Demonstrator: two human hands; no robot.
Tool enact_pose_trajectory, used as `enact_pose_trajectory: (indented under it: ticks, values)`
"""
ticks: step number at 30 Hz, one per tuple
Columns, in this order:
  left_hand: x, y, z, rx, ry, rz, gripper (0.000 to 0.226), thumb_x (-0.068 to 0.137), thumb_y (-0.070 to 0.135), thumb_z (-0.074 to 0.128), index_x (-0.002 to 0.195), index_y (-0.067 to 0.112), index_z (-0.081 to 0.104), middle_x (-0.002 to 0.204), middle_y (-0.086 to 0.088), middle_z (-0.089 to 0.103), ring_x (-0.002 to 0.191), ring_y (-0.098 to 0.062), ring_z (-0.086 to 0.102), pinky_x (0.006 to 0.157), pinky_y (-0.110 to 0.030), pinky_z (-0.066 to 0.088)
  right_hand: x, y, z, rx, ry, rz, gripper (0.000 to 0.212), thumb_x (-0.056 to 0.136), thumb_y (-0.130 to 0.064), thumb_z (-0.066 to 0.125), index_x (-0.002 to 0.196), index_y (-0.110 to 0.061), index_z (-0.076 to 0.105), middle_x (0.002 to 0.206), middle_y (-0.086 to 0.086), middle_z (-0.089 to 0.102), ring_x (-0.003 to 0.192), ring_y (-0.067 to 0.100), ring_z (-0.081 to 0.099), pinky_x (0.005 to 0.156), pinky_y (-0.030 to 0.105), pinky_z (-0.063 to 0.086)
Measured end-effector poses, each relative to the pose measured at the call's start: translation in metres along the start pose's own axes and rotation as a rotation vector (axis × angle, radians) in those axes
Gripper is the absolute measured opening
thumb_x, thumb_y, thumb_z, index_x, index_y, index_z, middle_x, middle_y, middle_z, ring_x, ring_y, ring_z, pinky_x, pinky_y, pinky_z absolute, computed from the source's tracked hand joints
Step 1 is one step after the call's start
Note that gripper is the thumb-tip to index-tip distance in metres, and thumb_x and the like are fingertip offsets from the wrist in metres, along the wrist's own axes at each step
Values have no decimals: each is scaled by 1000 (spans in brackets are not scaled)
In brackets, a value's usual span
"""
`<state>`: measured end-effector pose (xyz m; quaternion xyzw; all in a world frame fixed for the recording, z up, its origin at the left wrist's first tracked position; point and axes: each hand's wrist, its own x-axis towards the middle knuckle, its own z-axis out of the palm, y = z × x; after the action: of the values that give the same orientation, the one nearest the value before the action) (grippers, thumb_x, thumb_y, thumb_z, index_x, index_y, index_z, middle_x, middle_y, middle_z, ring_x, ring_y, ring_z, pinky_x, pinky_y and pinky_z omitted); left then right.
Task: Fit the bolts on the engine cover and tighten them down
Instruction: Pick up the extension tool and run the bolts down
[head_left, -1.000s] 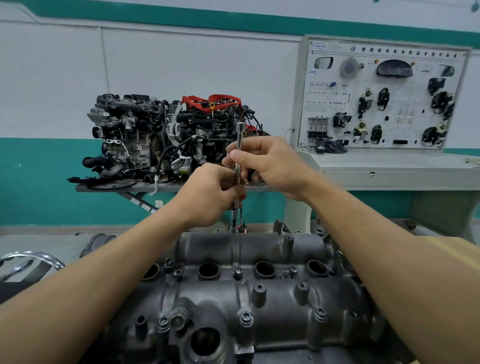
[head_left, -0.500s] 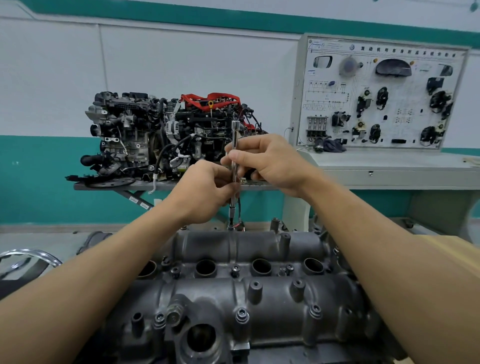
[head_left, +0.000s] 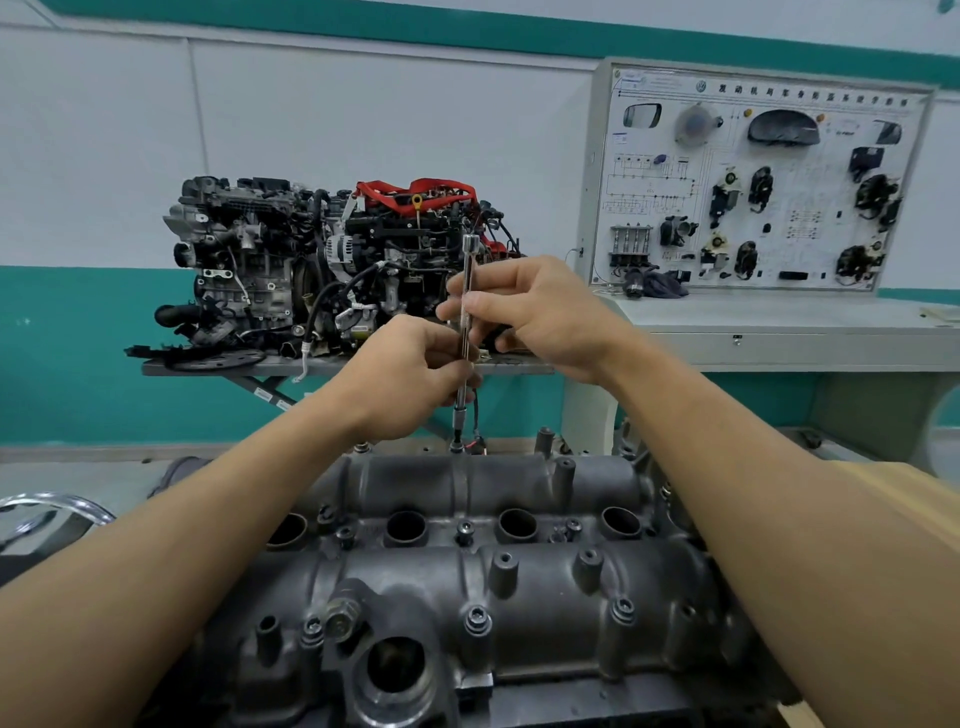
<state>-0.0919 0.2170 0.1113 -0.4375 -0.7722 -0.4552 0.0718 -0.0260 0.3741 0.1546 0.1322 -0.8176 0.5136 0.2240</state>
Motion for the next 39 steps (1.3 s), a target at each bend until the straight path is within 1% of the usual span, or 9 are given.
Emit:
enact_pose_trajectory:
  ticks: [5, 8, 12, 17, 20, 24, 31, 36, 39]
  values:
    - [-4, -2, 6, 104, 74, 38, 12, 89, 25, 74, 86, 14, 76, 75, -1, 77, 73, -20, 73, 74, -43, 61, 0, 6, 3, -77, 172, -67, 17, 81, -14, 81, 75, -11, 65, 66, 6, 70, 56, 13, 62, 50, 18, 47]
    - [-3, -3, 6, 101, 111, 26, 12, 89, 22, 75, 83, 12, 76, 67, 3, 75, 63, -13, 72, 71, -41, 62, 0, 8, 6, -79, 197, -62, 21, 78, -20, 85, 80, -10, 66, 68, 7, 69, 57, 14, 62, 52, 18, 48]
    - [0, -2, 2, 25, -34, -21, 11, 97, 9, 62, 95, 5, 72, 82, -2, 78, 75, -14, 75, 79, -39, 63, -1, 1, 4, -64, 67, -47, 9, 93, -16, 69, 94, -8, 73, 88, 9, 76, 61, 9, 60, 51, 14, 45]
    - [-1, -1, 2, -5, -94, -5, 11, 99, 10, 58, 98, 9, 69, 97, -8, 77, 83, -14, 75, 82, -35, 62, -3, 0, 3, -83, 33, -70, 12, 96, -7, 63, 87, -6, 71, 82, 6, 76, 57, 10, 61, 49, 15, 45]
    - [-3, -1, 5, 94, -28, 49, 12, 92, 23, 71, 92, 10, 72, 86, -10, 77, 82, -26, 73, 79, -44, 60, -1, 4, 6, -136, 145, -84, 19, 89, -13, 73, 73, -8, 64, 71, 11, 73, 54, 13, 63, 46, 18, 45]
    - [-2, -2, 3, 112, 100, 75, 15, 87, 23, 77, 81, 9, 75, 68, -1, 75, 64, -17, 72, 68, -40, 62, -1, 8, 8, -216, 256, -107, 29, 79, -24, 84, 74, -5, 63, 66, 16, 70, 53, 17, 60, 52, 25, 50]
    - [1, -2, -1, -39, -96, 6, 13, 99, 3, 58, 95, 3, 70, 89, -5, 77, 74, -11, 75, 68, -18, 57, -5, -2, 3, -153, 5, -31, 13, 99, -16, 59, 97, -13, 72, 91, 0, 78, 69, 2, 65, 52, 15, 45]
    - [2, -8, 3, -6, -50, 29, 13, 99, 11, 60, 97, 11, 73, 92, -3, 78, 86, -20, 75, 86, -42, 60, -6, -2, 3, -193, 45, -89, 13, 96, -7, 63, 94, 1, 73, 86, 11, 77, 66, 5, 67, 53, 13, 46]
    - [1, -10, 6, 9, 57, 57, 9, 92, 22, 71, 87, 16, 76, 77, -4, 77, 77, -27, 73, 77, -48, 61, -6, 0, 7, -223, 93, -139, 15, 94, -5, 65, 88, 7, 72, 80, 16, 75, 61, 15, 65, 50, 13, 45]
